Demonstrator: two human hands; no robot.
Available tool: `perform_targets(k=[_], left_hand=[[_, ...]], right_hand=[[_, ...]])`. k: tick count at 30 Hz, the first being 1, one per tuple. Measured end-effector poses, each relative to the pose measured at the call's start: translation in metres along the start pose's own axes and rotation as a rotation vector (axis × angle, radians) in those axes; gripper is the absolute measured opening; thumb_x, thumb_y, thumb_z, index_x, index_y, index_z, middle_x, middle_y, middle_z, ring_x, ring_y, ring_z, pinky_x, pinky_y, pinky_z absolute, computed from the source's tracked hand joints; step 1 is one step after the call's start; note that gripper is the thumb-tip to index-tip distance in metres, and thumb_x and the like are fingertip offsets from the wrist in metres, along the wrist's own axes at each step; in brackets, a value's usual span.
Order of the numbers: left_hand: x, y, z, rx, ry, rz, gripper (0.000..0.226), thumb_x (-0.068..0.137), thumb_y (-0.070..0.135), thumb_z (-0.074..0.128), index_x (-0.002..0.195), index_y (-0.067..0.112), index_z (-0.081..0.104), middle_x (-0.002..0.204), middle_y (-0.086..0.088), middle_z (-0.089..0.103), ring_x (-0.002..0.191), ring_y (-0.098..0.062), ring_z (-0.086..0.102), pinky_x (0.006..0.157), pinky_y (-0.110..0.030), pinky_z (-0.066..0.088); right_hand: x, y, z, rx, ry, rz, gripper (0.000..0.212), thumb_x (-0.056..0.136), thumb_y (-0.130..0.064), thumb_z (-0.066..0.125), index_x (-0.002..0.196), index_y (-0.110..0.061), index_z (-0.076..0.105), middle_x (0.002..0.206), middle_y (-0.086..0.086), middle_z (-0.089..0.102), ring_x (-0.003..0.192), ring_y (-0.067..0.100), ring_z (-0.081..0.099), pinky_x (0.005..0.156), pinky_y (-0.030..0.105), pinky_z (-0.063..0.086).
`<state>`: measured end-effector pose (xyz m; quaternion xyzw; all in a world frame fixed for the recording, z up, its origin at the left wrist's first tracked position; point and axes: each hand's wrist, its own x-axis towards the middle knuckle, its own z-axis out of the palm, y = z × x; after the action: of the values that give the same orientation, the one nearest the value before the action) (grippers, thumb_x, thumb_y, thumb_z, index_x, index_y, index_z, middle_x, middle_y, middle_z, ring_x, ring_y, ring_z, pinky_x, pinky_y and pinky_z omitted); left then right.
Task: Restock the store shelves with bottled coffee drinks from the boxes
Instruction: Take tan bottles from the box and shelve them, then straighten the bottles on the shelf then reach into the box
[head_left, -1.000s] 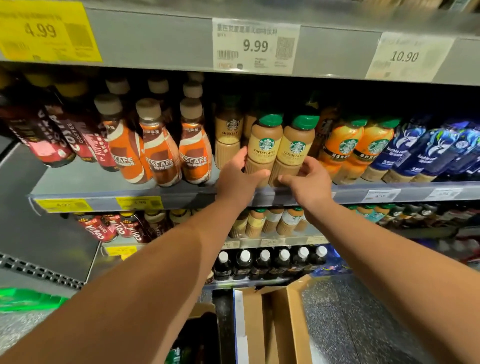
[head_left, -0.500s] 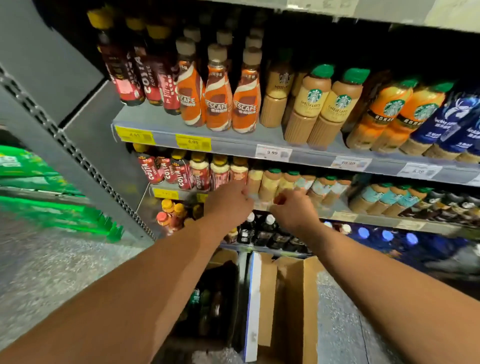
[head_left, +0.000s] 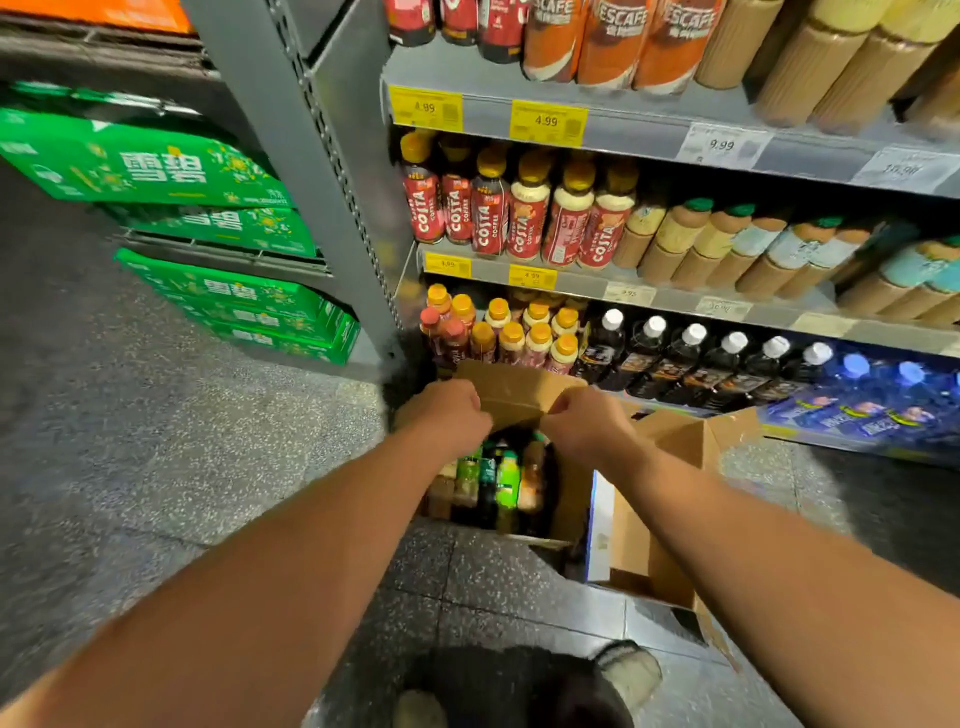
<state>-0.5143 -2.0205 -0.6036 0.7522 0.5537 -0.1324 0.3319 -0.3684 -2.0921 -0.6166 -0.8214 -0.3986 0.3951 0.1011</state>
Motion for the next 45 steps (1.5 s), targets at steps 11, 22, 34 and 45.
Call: perform_targets(k=[11, 22, 34, 45], left_hand=[[-0.013, -0.039, 0.029, -0.014, -0.081, -0.016, 0.023, 0.092, 0.032, 0.051, 0.106, 0.018, 0.062, 0.108, -0.004, 0.063, 0.098, -0.026, 0.06, 0.088, -0.04, 0.051], [0.029, -0.027, 0.077, -0.029, -0.204, -0.166, 0.017, 0.086, 0.035, 0.055, 0.088, 0.02, 0.063, 0.088, -0.005, 0.067, 0.086, -0.026, 0.064, 0.079, -0.037, 0.054], [0.107, -0.057, 0.146, -0.035, -0.345, -0.272, 0.006, 0.09, 0.029, 0.054, 0.086, 0.023, 0.053, 0.106, -0.009, 0.062, 0.099, -0.028, 0.059, 0.085, -0.035, 0.047], [0.206, -0.14, 0.253, -0.147, -0.147, -0.445, 0.058, 0.086, 0.026, 0.065, 0.136, 0.008, 0.041, 0.132, -0.015, 0.045, 0.113, -0.035, 0.052, 0.093, -0.044, 0.048]], right_hand=[[-0.013, 0.022, 0.046, 0.034, -0.018, 0.19, 0.03, 0.081, -0.024, 0.053, 0.103, -0.009, 0.067, 0.104, 0.012, 0.066, 0.087, 0.028, 0.057, 0.069, 0.027, 0.042], [0.012, 0.075, 0.069, 0.204, -0.172, 0.33, 0.026, 0.082, -0.02, 0.057, 0.1, -0.008, 0.07, 0.099, 0.012, 0.069, 0.085, 0.026, 0.061, 0.061, 0.022, 0.04], [0.096, 0.114, 0.133, 0.308, -0.263, 0.418, 0.025, 0.09, -0.02, 0.055, 0.109, -0.005, 0.062, 0.097, 0.011, 0.061, 0.084, 0.025, 0.056, 0.068, 0.027, 0.041], [0.206, 0.166, 0.241, 0.347, -0.168, 0.631, 0.055, 0.09, -0.031, 0.06, 0.138, -0.012, 0.04, 0.13, 0.011, 0.05, 0.116, 0.032, 0.052, 0.095, 0.042, 0.046]])
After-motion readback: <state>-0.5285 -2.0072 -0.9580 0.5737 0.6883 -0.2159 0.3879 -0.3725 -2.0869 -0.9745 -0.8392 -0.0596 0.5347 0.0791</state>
